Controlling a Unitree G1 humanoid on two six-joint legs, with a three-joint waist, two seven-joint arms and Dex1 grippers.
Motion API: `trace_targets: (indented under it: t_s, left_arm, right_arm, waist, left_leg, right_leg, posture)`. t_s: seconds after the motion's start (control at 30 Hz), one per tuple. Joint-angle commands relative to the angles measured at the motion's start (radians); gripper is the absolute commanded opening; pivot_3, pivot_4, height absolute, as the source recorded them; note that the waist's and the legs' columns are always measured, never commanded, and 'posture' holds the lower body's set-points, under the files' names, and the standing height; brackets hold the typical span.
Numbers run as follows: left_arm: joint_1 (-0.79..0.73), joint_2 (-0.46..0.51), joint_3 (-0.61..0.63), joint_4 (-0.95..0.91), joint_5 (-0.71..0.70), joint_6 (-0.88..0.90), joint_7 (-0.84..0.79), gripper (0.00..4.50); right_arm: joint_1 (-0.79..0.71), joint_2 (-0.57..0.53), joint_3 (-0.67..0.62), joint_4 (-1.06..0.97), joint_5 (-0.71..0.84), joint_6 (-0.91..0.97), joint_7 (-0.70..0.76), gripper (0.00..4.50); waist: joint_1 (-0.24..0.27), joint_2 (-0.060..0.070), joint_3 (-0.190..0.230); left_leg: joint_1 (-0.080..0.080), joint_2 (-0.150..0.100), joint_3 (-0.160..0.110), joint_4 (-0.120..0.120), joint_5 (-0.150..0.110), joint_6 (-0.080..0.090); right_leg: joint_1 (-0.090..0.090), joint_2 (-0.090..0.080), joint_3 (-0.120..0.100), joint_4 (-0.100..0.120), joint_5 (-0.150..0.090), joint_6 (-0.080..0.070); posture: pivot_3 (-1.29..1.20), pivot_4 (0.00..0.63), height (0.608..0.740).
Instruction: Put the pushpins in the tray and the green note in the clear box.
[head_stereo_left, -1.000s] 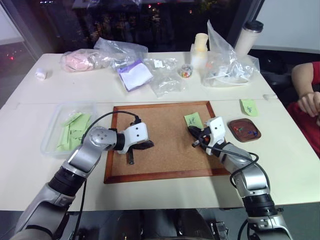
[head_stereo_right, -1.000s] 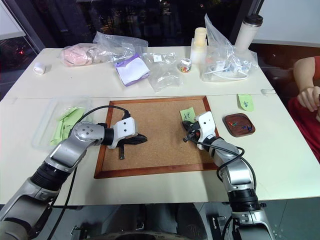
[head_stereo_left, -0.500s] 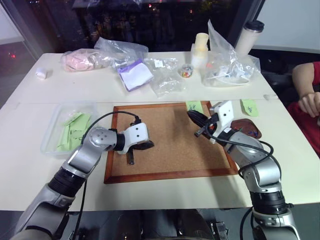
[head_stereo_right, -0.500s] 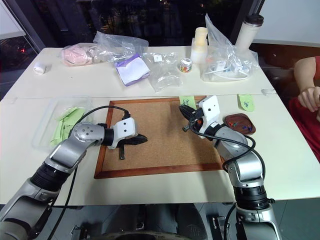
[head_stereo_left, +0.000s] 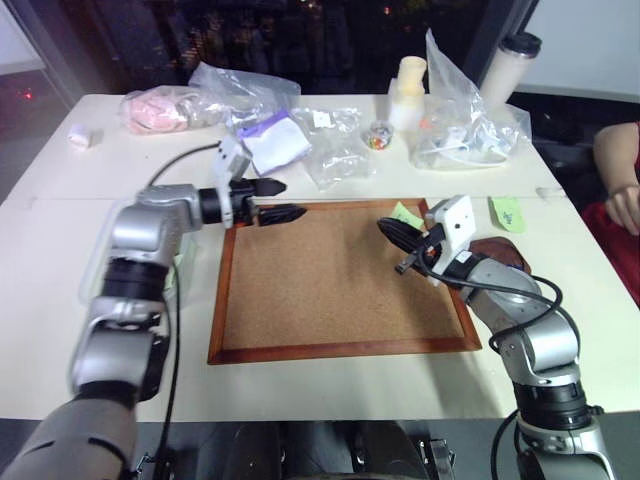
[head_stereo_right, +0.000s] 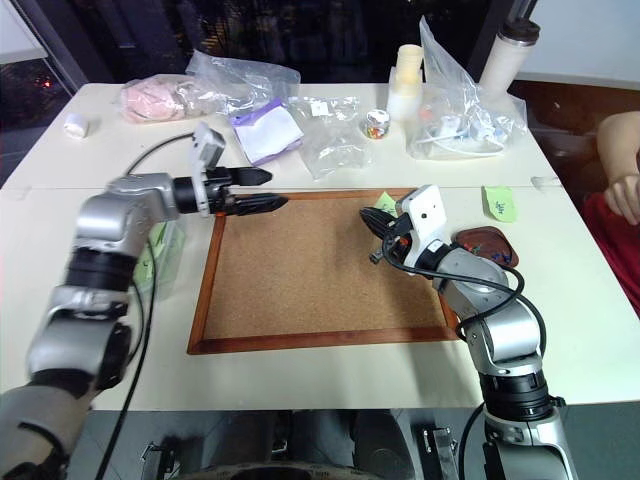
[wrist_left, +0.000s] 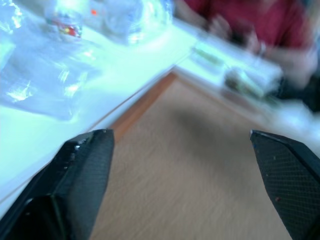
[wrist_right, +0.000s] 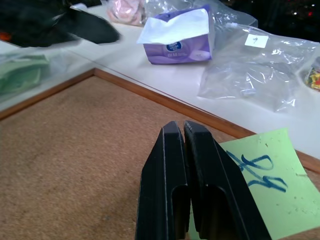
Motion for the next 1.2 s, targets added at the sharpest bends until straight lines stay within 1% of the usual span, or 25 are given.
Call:
trace_targets:
  t_s: [0.03,0.1,0.13,0.2,0.27,0.33,0.37,0.47,0.63,0.7,0.87,1.07,1.2]
  left_arm:
    - [-0.082,-0.096,0.043,0.156,-0.058,0.15,0.058,4.46]
    - [-0.092,-0.129,0.038,0.228,-0.038,0.143,0.076,4.46]
    - [-0.082,-0.137,0.012,0.228,-0.025,0.13,0.051,4.46]
    - [-0.034,-0.144,-0.067,0.179,0.011,0.075,-0.025,4.46]
    - [0.004,-0.146,-0.104,0.135,0.025,0.037,-0.077,4.46]
    - [0.008,-0.159,-0.069,0.143,-0.001,0.038,-0.073,4.46]
    - [-0.011,-0.17,-0.016,0.182,-0.031,0.05,-0.049,4.46]
    - [-0.068,-0.185,0.086,0.289,-0.071,0.045,0.009,4.46]
    - [-0.14,-0.199,0.148,0.391,-0.076,0.042,0.008,4.46]
    - [-0.162,-0.205,0.149,0.418,-0.064,0.051,0.0,4.46]
    - [-0.186,-0.223,0.083,0.459,-0.002,0.059,-0.07,4.46]
    - [-0.198,-0.235,0.026,0.458,0.038,0.083,-0.166,4.46]
    - [-0.198,-0.257,0.0,0.456,0.056,0.086,-0.19,4.46]
  right_arm:
    - [-0.02,-0.014,-0.011,-0.042,0.016,-0.003,0.014,0.0]
    - [-0.024,-0.017,-0.011,-0.042,0.012,-0.002,0.015,0.0]
    - [-0.028,-0.017,-0.013,-0.04,0.01,-0.002,0.012,0.0]
    - [-0.045,-0.017,-0.025,-0.031,0.007,0.0,-0.003,0.0]
    - [-0.058,-0.018,-0.037,-0.025,0.012,0.006,-0.011,0.0]
    - [-0.06,-0.024,-0.041,-0.032,0.017,0.013,-0.007,0.0]
    - [-0.056,-0.03,-0.041,-0.047,0.027,0.023,0.003,0.0]
    - [-0.034,-0.054,-0.026,-0.098,0.057,0.056,0.041,0.0]
    - [-0.007,-0.103,0.009,-0.159,0.065,0.08,0.094,0.0]
    - [-0.003,-0.127,0.025,-0.173,0.056,0.076,0.115,0.0]
    - [0.0,-0.167,0.066,-0.201,0.036,0.056,0.152,0.0]
    - [-0.002,-0.205,0.107,-0.212,-0.018,0.018,0.179,0.0]
    - [-0.001,-0.214,0.116,-0.214,-0.038,0.001,0.187,0.0]
  waist:
    - [-0.002,0.0,0.0]
    - [-0.017,0.0,0.0]
    - [-0.025,0.0,0.0]
    - [-0.033,0.001,0.0]
    - [-0.038,0.001,0.001]
    - [-0.036,0.001,0.001]
    - [-0.034,0.001,0.001]
    - [-0.021,0.0,0.001]
    - [-0.015,0.0,0.001]
    - [-0.015,0.0,0.001]
    - [-0.016,0.0,0.001]
    - [-0.016,0.0,0.001]
    - [-0.016,0.0,0.001]
  left_leg:
    - [0.0,0.0,0.0,0.0,0.0,0.0]
    - [0.0,-0.001,0.0,-0.001,0.0,0.0]
    - [0.0,0.0,0.0,-0.002,0.0,0.001]
    - [0.0,0.001,0.0,-0.004,0.001,-0.001]
    - [-0.001,0.002,0.001,-0.005,0.004,-0.007]
    - [-0.001,0.002,0.001,-0.004,0.005,-0.009]
    - [-0.001,0.002,0.002,-0.004,0.006,-0.01]
    - [-0.002,0.001,0.001,-0.001,0.003,-0.006]
    - [-0.003,0.0,0.001,-0.001,0.002,-0.004]
    - [-0.005,0.0,0.001,-0.001,0.002,-0.003]
    - [-0.006,0.0,0.001,-0.001,0.002,-0.004]
    - [-0.006,0.0,0.001,-0.001,0.002,-0.004]
    - [-0.006,0.0,0.001,-0.001,0.002,-0.004]
  right_leg:
    - [0.0,0.0,0.0,-0.001,0.0,0.0]
    - [0.0,0.0,0.001,-0.002,0.0,0.001]
    - [-0.001,0.001,0.001,-0.002,0.0,0.001]
    - [-0.004,0.002,0.003,-0.001,0.0,0.0]
    - [-0.005,0.002,0.003,0.001,-0.001,-0.001]
    - [-0.006,0.002,0.003,0.003,-0.001,-0.001]
    - [-0.006,0.002,0.002,0.003,-0.001,-0.001]
    - [-0.006,0.001,0.002,0.005,0.0,-0.001]
    - [-0.006,0.001,0.002,0.004,0.0,-0.001]
    - [-0.007,0.001,0.002,0.003,0.0,-0.001]
    - [-0.009,0.001,0.002,0.004,0.0,-0.001]
    - [-0.01,0.001,0.002,0.005,0.0,-0.001]
    - [-0.01,0.001,0.002,0.005,0.0,-0.001]
  posture:
    - [0.0,0.15,0.734]
    - [0.0,0.15,0.734]
    - [0.0,0.15,0.734]
    - [0.0,0.15,0.734]
    - [0.0,0.15,0.734]
    - [0.0,0.15,0.734]
    - [0.0,0.15,0.734]
    - [0.0,0.15,0.734]
    - [0.0,0.15,0.734]
    - [0.0,0.15,0.734]
    - [0.0,0.15,0.734]
    - [0.0,0.15,0.734]
    - [0.0,0.15,0.734]
